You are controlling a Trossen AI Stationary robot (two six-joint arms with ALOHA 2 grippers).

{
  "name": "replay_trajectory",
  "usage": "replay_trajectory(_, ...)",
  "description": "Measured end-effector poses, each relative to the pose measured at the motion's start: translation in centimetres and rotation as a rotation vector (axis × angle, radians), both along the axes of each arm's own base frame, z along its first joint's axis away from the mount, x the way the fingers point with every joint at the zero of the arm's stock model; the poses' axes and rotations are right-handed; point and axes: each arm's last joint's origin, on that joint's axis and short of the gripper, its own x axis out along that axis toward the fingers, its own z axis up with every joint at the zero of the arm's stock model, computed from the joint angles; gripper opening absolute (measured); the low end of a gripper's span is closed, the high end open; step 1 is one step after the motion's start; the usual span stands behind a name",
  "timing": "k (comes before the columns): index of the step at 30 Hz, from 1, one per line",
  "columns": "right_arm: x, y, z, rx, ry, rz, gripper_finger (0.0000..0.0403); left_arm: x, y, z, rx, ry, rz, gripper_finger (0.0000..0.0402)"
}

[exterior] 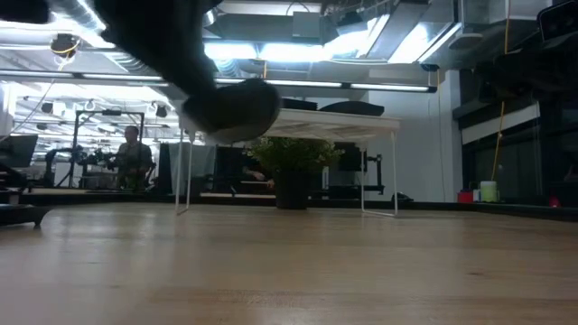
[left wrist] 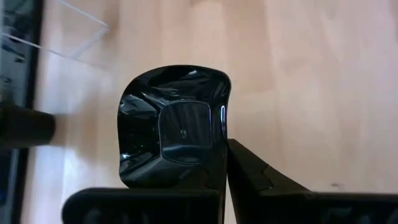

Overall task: Pick & Place Mini shaped plates
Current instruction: Stack the leaf shaped plate on top of the leaf shaped plate on the shelf

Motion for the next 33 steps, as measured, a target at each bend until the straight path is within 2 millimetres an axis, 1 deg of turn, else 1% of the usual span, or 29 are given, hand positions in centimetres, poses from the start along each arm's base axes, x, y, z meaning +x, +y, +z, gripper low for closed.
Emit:
replay_trajectory(9,0.0,0.0,0.0,0.0,0.0,0.0,0.0129,2.0,2.4,2.1,0.006,-0.099,-0.03,0.0002)
replay_trajectory(16,0.0,0.0,0.0,0.0,0.0,0.0,0.0129,3.3,3.8,3.5,0.045,-0.167,-0.069,0.0002)
replay_trajectory(20,0.0,0.0,0.0,0.0,0.0,0.0,0.0129,4.0,4.8,3.8,0.074,-0.181,-0.086,0.0002)
replay_trajectory(26,0.0,0.0,0.0,0.0,0.0,0.0,0.0129,4.6,6.3,3.9,0.085,-0.182,-0.054,0.0002)
replay_trajectory(29,0.0,0.0,0.0,0.0,0.0,0.0,0.0129,4.8,6.7,3.9,0.085,-0.181,-0.043,0.0002)
replay_trajectory(33,0.0,0.0,0.0,0.0,-0.001,0.0,0.0129,4.8,6.8,3.9,0.095,-0.174,-0.052,0.0002)
